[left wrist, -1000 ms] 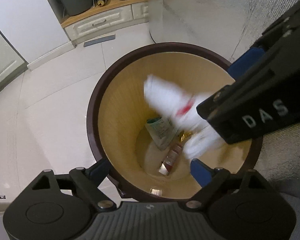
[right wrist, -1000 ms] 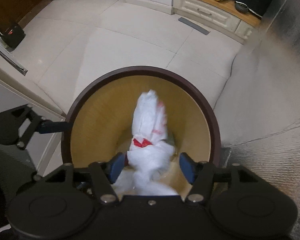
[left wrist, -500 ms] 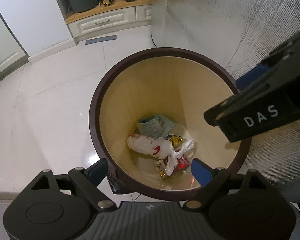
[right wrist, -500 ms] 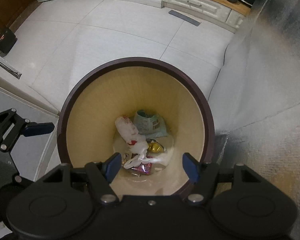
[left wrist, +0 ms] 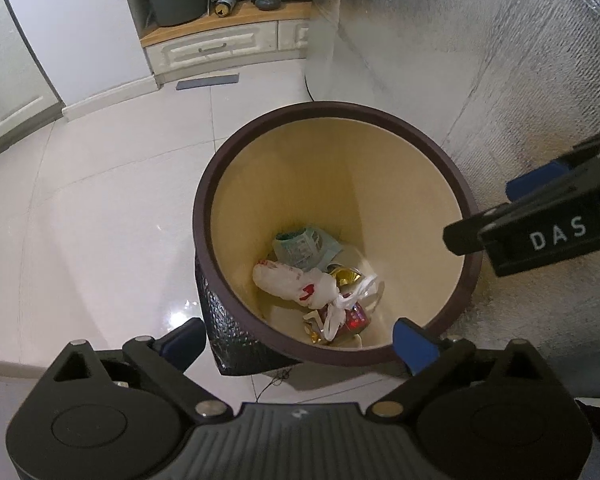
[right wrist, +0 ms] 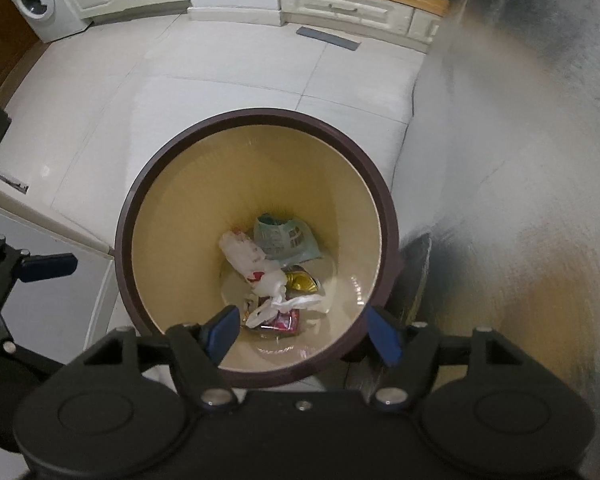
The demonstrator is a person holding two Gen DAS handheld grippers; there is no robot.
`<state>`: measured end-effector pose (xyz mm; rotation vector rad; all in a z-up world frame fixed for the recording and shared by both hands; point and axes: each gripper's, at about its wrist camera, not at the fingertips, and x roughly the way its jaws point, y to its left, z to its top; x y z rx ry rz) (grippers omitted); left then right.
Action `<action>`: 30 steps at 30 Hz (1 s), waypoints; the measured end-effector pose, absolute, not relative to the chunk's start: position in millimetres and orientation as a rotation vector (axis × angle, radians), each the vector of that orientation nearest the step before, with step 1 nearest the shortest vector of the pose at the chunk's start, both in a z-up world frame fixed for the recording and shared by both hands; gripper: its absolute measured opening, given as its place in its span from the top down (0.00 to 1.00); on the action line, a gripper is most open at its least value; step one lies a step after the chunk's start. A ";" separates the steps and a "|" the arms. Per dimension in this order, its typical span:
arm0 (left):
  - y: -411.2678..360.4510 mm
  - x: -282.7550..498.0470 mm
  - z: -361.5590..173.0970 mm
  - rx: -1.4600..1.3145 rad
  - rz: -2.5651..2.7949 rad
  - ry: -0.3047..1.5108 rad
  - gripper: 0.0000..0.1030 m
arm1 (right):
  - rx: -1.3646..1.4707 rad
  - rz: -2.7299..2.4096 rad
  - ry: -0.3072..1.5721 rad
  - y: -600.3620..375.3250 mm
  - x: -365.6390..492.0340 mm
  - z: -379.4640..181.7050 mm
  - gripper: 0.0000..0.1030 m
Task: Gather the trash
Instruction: 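Move both tools back from the wastebasket toward the table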
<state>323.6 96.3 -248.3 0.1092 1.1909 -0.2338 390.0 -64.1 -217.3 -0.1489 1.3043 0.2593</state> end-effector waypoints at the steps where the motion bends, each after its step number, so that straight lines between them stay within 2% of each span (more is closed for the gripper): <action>1: 97.8 321.2 -247.3 0.105 -0.230 1.189 0.03 | -0.144 0.255 1.302 -64.8 387.7 -215.8 0.29; 11: 123.0 293.6 -224.3 0.014 -0.168 1.142 0.00 | -0.088 0.215 1.223 -77.1 350.8 -191.7 0.18; 14: 129.7 284.0 -213.5 0.003 -0.152 1.118 0.00 | -0.067 0.203 1.197 -82.1 340.9 -184.2 0.13; 16: 134.5 277.7 -206.8 -0.008 -0.139 1.106 0.00 | -0.054 0.206 1.179 -85.3 334.1 -178.7 0.04; 19: 143.2 269.5 -197.2 -0.022 -0.113 1.089 0.00 | -0.047 0.211 1.149 -89.4 323.6 -170.0 0.00; 30: 157.7 233.8 -146.6 -0.074 -0.054 0.970 0.00 | -0.053 0.256 1.025 -89.8 278.3 -133.3 0.00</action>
